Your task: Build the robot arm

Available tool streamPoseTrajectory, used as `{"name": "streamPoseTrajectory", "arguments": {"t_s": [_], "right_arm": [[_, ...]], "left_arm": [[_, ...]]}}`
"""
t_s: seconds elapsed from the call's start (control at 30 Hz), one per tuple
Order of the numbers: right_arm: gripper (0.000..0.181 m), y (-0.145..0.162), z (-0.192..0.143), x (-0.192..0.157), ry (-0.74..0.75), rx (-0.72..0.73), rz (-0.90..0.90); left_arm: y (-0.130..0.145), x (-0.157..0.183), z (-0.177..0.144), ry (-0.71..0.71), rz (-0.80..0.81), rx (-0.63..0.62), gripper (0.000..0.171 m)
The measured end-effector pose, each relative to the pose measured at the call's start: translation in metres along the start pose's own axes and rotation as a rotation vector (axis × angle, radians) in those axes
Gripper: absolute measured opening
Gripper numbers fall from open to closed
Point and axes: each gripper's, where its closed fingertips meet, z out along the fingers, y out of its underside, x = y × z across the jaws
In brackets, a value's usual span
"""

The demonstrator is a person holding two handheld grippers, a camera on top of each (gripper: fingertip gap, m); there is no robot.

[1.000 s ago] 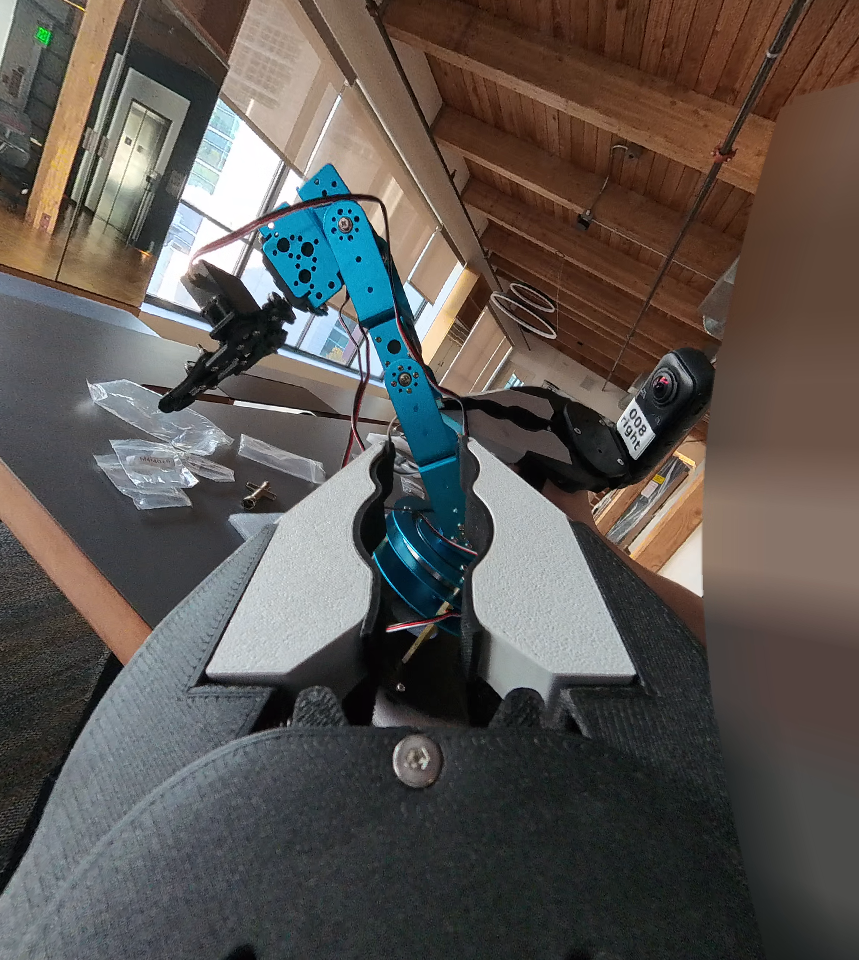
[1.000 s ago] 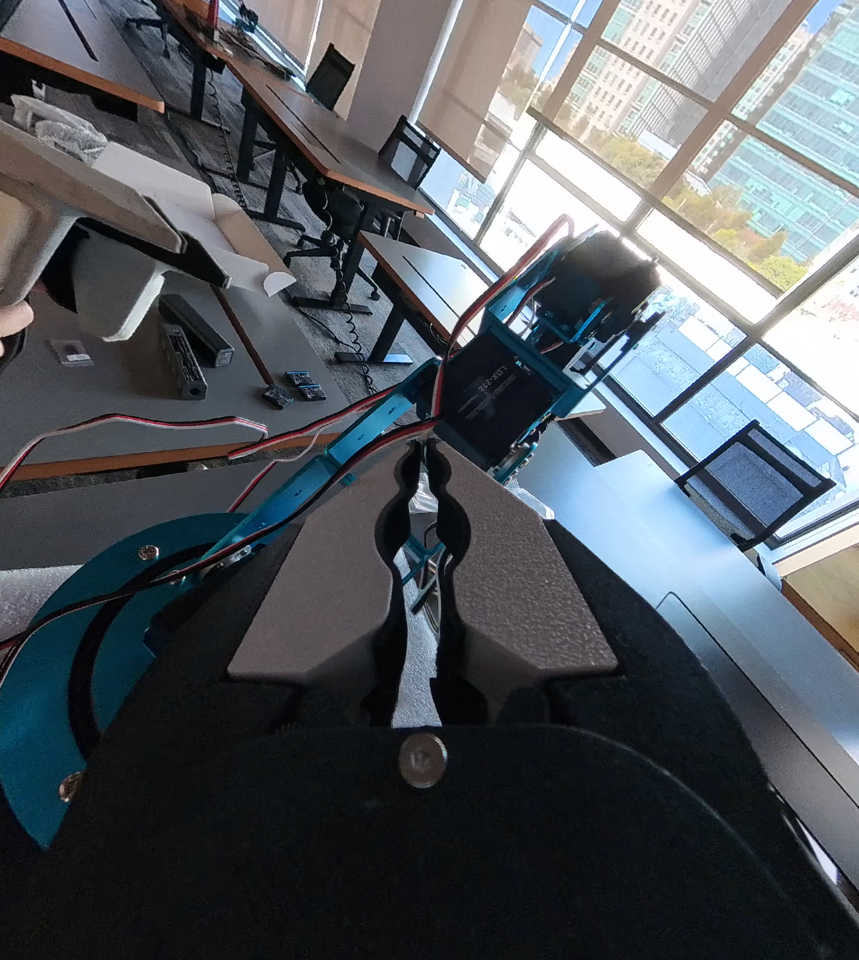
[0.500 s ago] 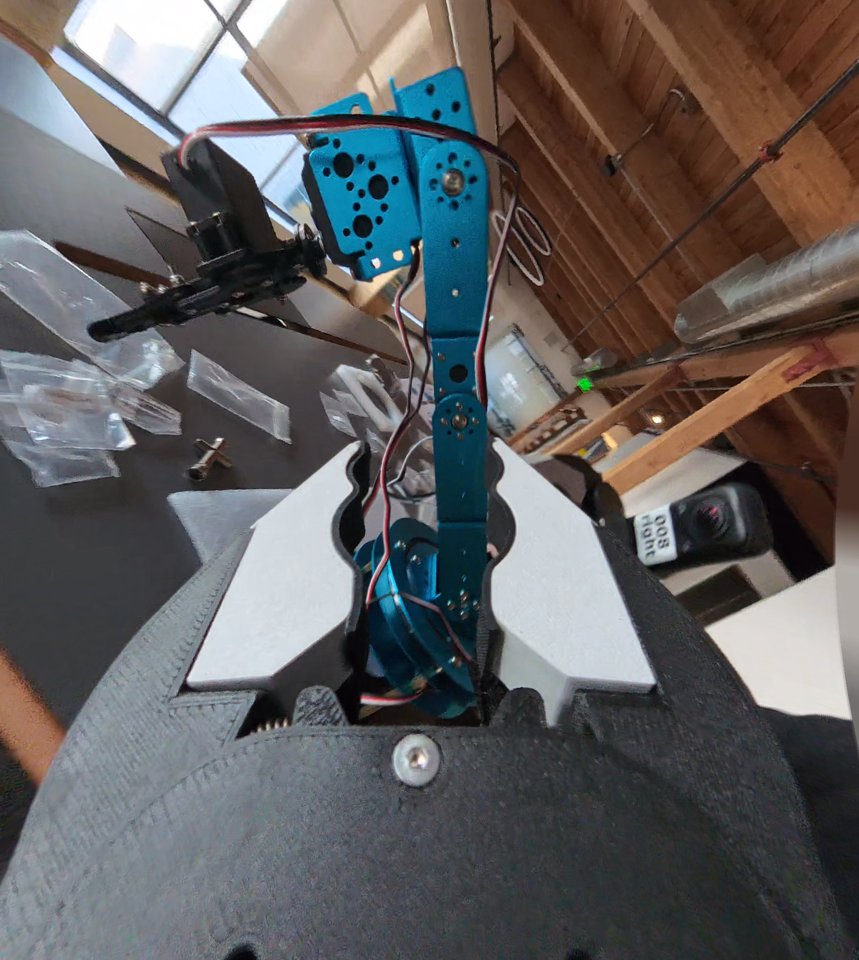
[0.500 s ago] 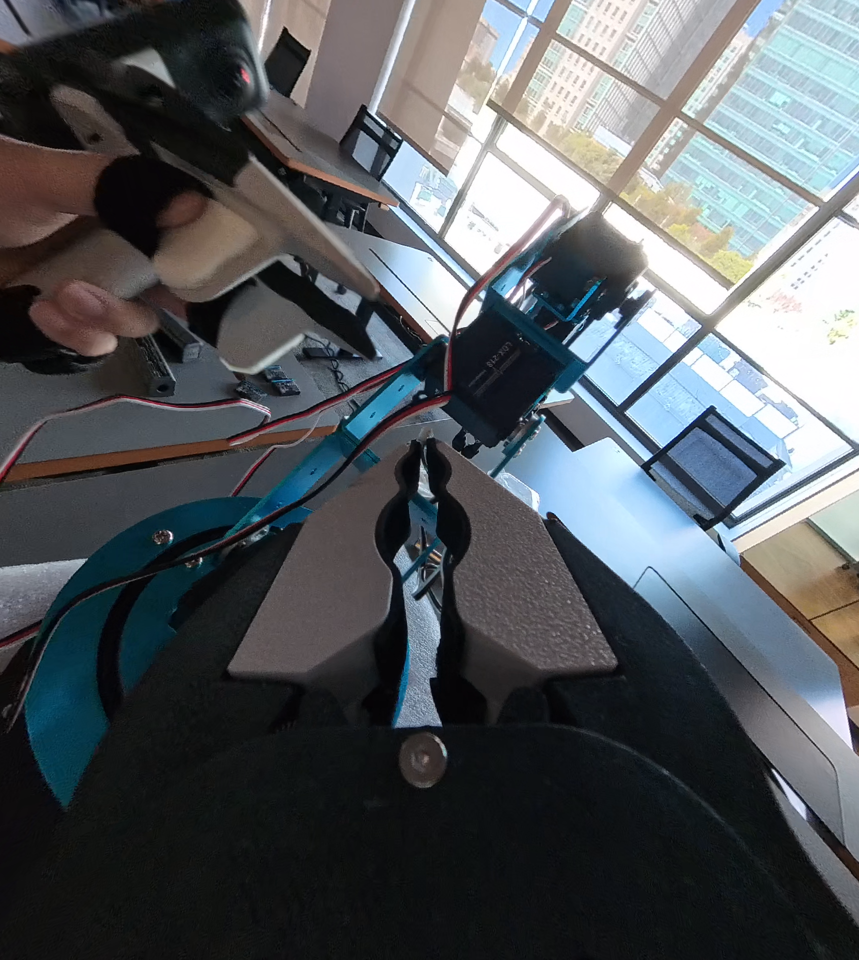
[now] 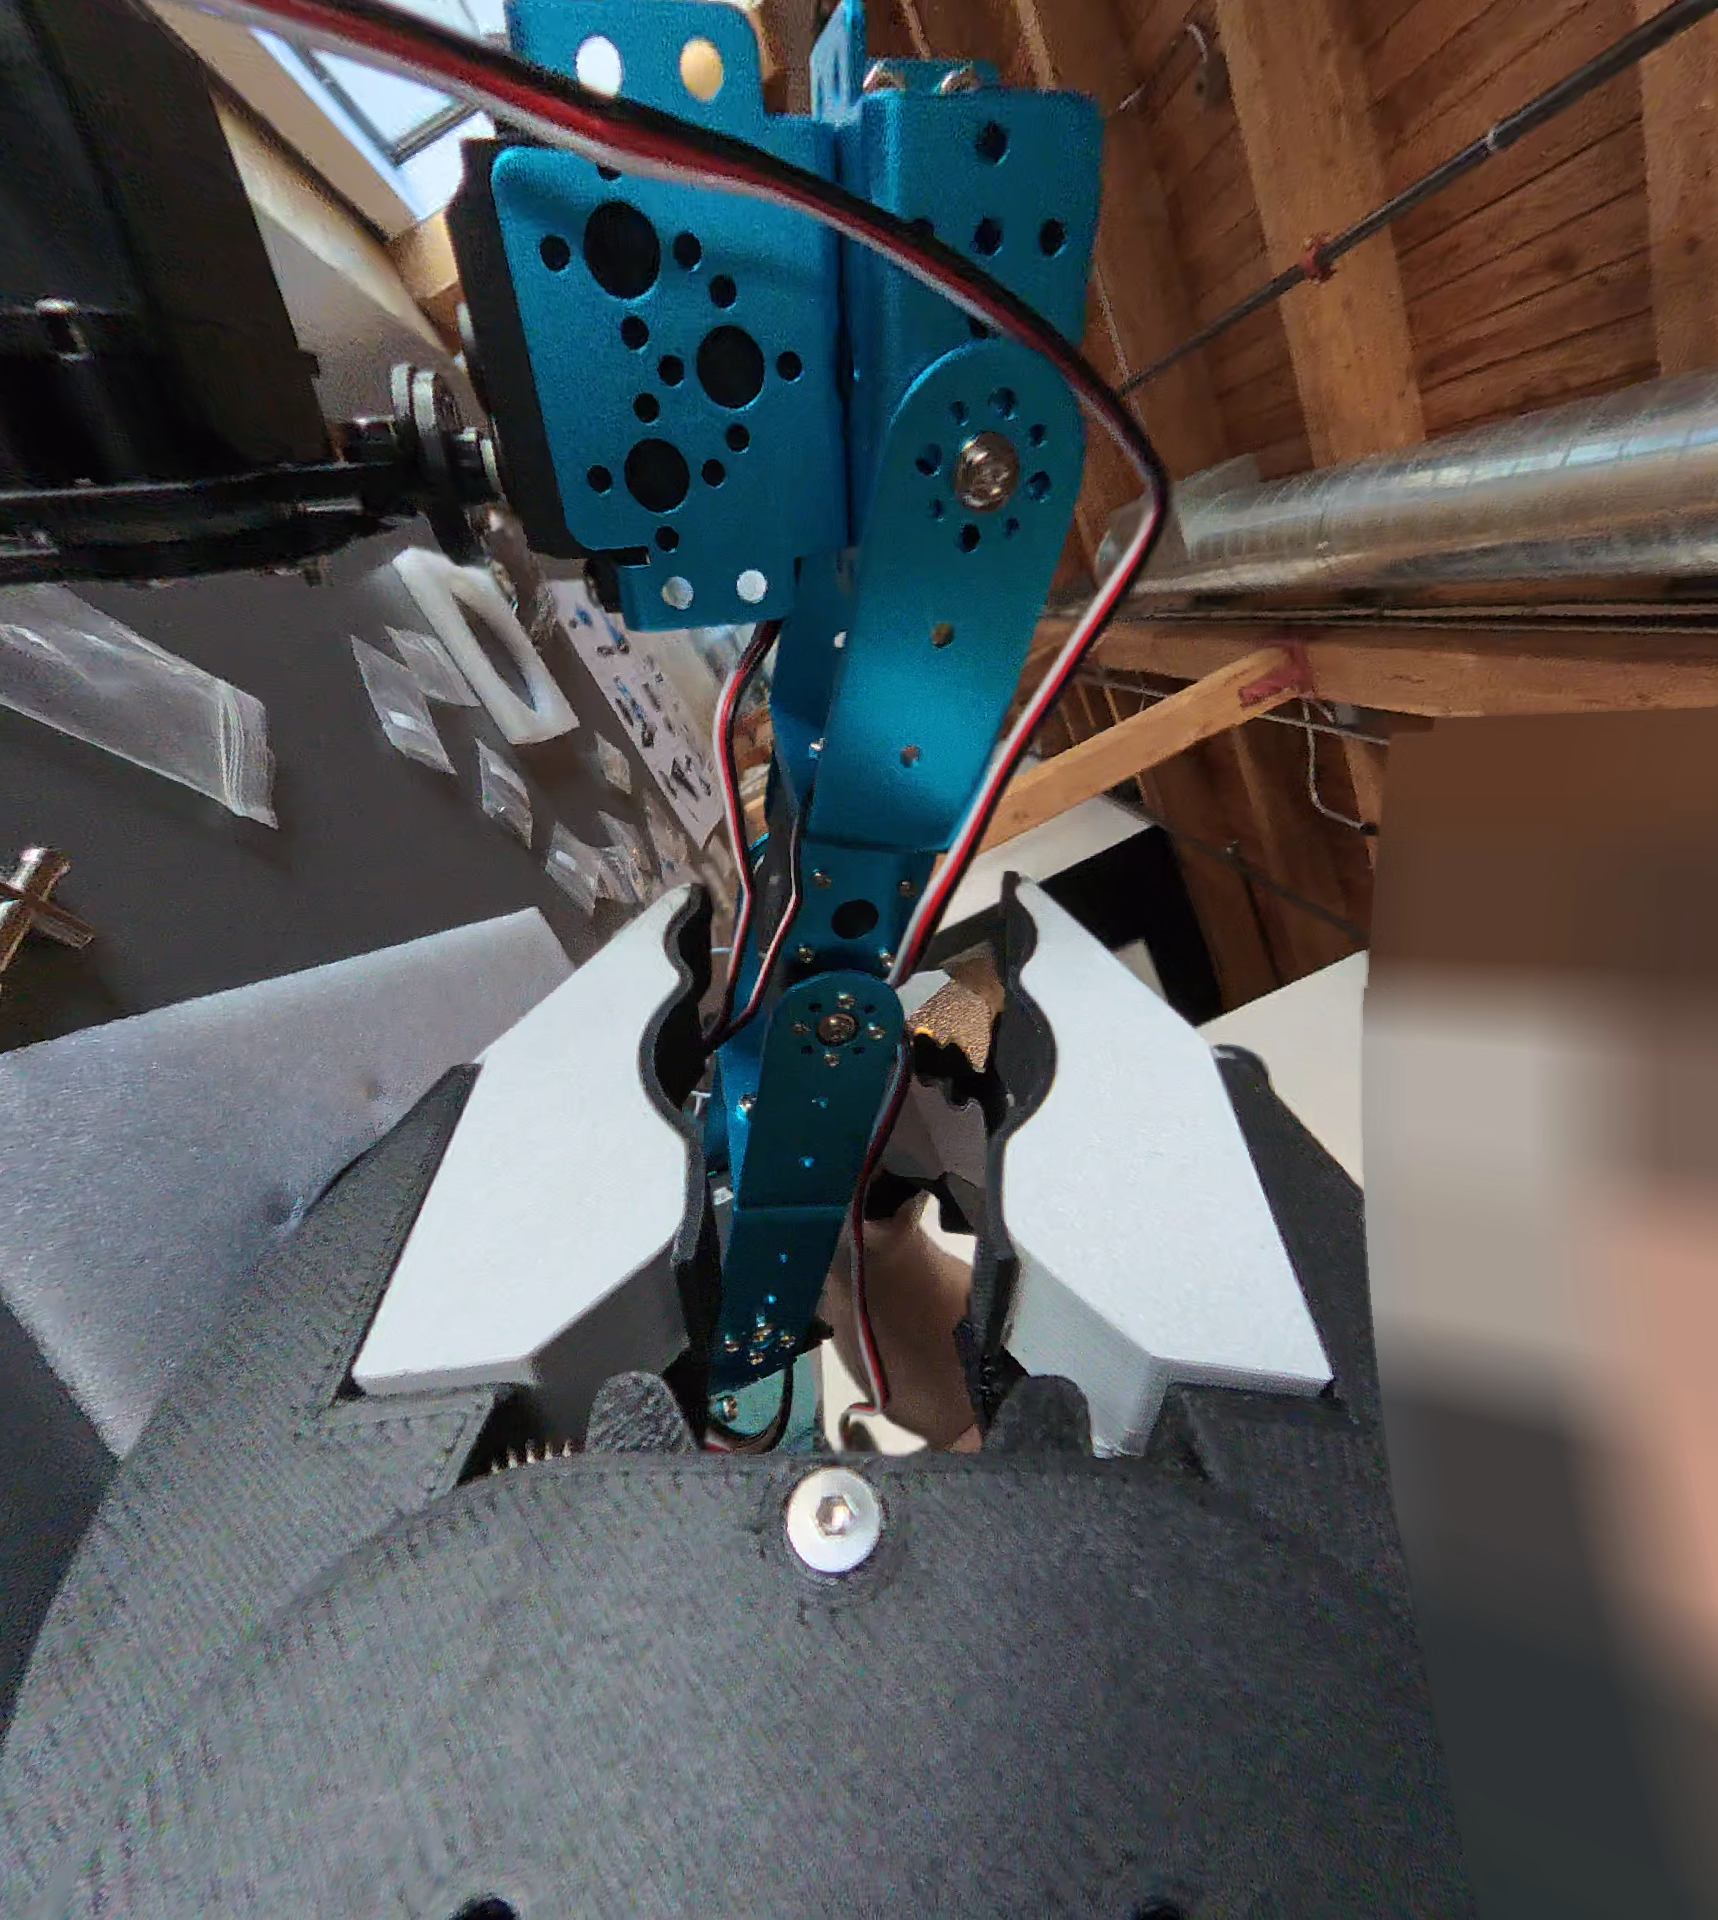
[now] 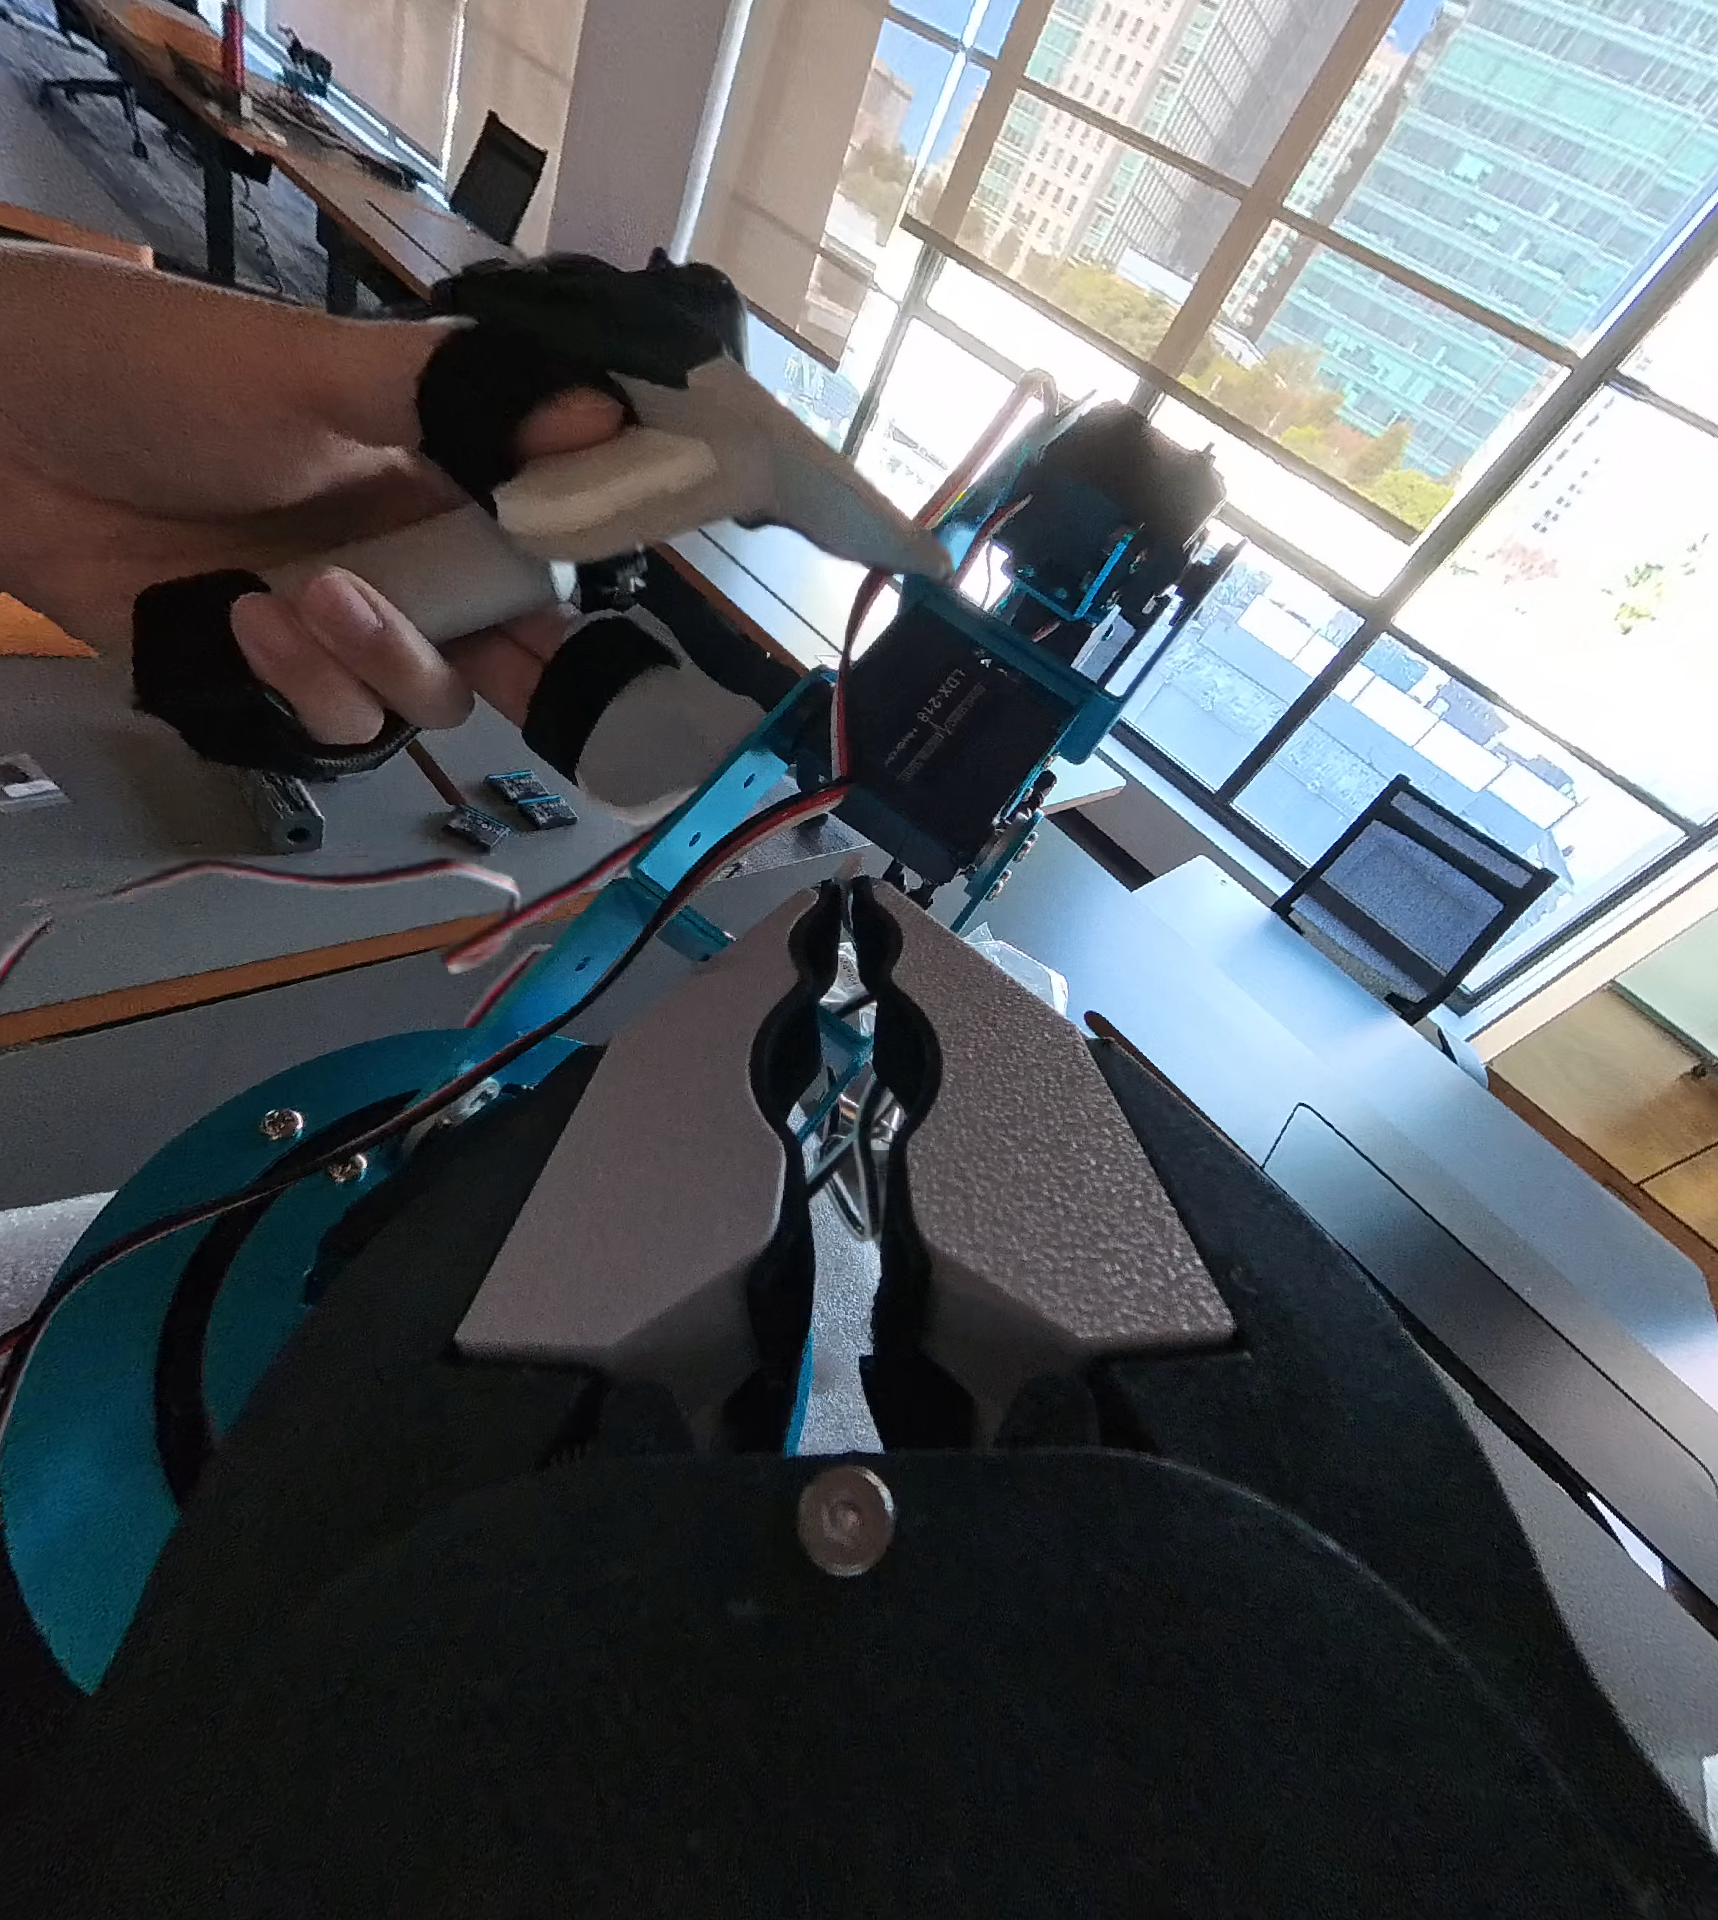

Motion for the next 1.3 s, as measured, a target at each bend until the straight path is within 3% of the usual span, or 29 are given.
{"name": "streamPoseTrajectory", "arguments": {"t_s": [0.13,0.5,0.77,1.3], "right_arm": [[0.0,-0.002,0.001,0.0,-0.005,0.008,-0.011],[0.0,-0.004,-0.002,-0.005,0.047,0.029,-0.194],[0.0,-0.002,-0.002,-0.003,0.023,0.035,-0.135],[0.0,-0.007,0.012,-0.006,-0.103,-0.096,0.031]], "left_arm": [[0.003,0.0,0.008,0.01,-0.047,-0.046,0.031],[0.001,0.001,0.008,0.011,-0.206,-0.031,0.033],[0.0,0.001,0.009,0.041,-0.319,-0.026,0.037],[-0.002,0.004,0.001,0.093,-0.212,0.021,0.038]]}}
